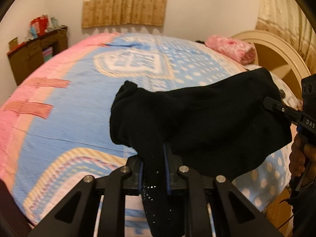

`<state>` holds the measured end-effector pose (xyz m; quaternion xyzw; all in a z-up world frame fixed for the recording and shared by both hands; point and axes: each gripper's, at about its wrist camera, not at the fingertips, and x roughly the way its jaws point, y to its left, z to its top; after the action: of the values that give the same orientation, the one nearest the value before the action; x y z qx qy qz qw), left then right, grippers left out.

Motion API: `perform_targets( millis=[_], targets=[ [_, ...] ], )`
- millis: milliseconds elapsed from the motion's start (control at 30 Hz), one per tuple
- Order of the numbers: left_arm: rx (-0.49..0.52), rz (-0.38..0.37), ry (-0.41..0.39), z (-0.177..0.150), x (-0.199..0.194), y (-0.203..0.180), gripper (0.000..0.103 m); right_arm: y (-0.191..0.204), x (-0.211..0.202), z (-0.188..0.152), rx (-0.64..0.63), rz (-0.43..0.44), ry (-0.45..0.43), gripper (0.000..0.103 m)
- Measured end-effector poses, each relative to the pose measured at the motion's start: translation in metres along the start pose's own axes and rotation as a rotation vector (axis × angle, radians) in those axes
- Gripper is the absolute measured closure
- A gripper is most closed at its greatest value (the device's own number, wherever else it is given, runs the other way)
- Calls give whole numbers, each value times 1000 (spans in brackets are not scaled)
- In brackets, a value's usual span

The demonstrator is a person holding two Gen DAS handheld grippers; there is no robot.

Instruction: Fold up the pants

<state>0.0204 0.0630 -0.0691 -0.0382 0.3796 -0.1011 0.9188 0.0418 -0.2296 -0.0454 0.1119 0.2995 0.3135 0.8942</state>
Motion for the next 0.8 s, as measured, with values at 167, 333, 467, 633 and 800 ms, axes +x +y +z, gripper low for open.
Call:
perform_targets(
  millis=[167,333,467,633,800],
  targets=[
    [-46,72,-46,13,-13,42,86,25,46,34,-56,52,25,76],
    [-101,146,-65,21,-15,88,86,56,109,67,-124,99,68,76],
    [-144,216,-81,28,-14,129,86,82,162,85,-168,133,103,76],
    [-190,282,-77,34,2,172,86,104,220,98,-205,161,142,76],
    [-245,298,-15,32,40,204,86,101,285,93,-192,153,229,76]
  ],
)
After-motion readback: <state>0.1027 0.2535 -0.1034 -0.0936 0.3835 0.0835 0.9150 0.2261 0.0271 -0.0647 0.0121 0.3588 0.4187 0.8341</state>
